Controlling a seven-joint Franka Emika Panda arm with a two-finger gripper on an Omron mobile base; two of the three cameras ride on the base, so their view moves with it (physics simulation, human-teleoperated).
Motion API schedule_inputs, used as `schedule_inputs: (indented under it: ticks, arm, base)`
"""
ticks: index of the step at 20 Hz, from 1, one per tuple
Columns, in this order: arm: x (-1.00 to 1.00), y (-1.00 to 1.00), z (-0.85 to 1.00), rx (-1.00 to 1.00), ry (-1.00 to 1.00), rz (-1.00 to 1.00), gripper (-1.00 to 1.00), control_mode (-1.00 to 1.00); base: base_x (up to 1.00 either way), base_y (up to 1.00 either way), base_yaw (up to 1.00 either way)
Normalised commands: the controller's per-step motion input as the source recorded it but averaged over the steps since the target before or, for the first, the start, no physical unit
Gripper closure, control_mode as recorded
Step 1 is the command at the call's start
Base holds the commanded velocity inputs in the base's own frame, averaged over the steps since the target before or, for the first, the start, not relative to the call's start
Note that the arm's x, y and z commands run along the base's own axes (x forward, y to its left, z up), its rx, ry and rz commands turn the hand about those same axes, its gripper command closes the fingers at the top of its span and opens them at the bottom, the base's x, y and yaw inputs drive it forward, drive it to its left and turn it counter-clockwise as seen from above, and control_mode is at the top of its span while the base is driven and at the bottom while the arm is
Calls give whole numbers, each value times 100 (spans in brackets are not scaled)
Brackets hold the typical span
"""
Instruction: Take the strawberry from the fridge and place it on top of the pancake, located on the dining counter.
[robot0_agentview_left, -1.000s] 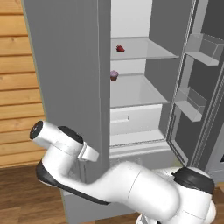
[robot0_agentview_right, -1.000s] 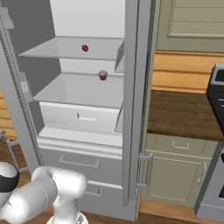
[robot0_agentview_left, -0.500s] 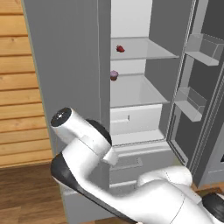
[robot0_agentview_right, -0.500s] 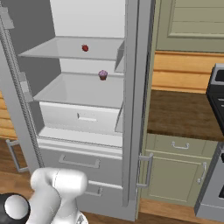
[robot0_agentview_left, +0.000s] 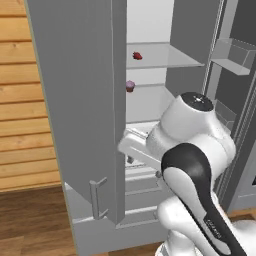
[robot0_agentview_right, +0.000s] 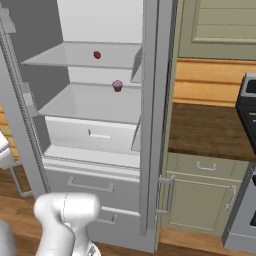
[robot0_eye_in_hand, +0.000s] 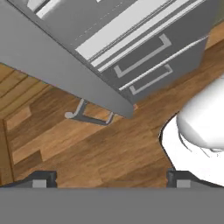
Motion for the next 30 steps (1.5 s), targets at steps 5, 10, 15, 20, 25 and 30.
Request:
schedule_inputs:
  ticks: [5,10,15,20,25,30]
  arm:
    - [12,-54,45,76,-18,24,-100,-100]
    - [55,-31,50,53,-4,20,-100,-100]
    - [93,-17,33,35,-3,20,-100,-100]
    - [100,6,1,20,-12,18,-100,-100]
    - [93,41,-2,7,-15,18,-100,-100]
    - [78,50,-8,0,-10,17,-100,-100]
  base:
    - [0,0,0]
    - [0,0,0]
    - [0,0,0]
    - [0,0,0]
    - [0,0,0]
    - [0,0,0]
